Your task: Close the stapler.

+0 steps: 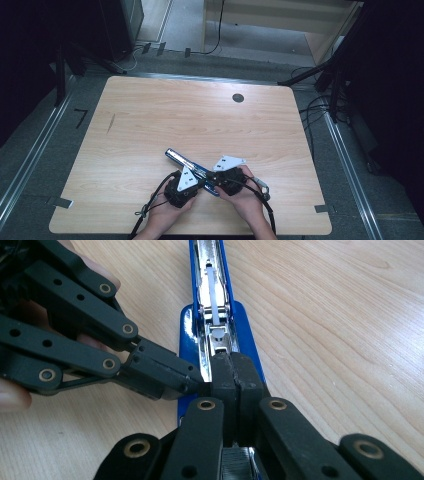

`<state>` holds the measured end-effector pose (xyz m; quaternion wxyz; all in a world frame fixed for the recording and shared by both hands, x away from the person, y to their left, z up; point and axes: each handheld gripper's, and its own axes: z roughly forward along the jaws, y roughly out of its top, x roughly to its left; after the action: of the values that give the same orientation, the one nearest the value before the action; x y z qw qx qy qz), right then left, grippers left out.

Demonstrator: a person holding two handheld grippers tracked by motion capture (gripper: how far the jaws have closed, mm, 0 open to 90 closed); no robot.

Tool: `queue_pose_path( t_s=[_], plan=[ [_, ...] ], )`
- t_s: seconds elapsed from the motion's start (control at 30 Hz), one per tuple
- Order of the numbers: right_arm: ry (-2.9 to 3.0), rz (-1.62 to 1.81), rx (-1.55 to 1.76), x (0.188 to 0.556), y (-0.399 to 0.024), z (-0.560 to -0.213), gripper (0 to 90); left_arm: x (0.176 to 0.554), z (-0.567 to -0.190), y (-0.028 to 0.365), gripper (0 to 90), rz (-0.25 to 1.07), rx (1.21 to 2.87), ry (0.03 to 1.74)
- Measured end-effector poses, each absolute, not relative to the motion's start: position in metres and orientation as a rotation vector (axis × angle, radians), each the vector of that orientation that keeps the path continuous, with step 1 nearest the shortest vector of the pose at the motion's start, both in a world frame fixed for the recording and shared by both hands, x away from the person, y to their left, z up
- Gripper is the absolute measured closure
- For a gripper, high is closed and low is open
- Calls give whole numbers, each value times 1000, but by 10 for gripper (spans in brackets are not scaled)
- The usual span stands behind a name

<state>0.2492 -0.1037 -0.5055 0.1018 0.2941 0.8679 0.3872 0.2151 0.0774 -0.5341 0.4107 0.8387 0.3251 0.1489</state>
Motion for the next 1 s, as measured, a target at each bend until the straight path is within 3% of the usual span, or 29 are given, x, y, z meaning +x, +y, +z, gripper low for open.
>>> queue_pose_path(
  t_s=[1.0],
  plan=[
    [2519, 1172, 865, 246, -110, -498, 900, 219, -531, 89, 900, 312, 2063, 870]
  ],
)
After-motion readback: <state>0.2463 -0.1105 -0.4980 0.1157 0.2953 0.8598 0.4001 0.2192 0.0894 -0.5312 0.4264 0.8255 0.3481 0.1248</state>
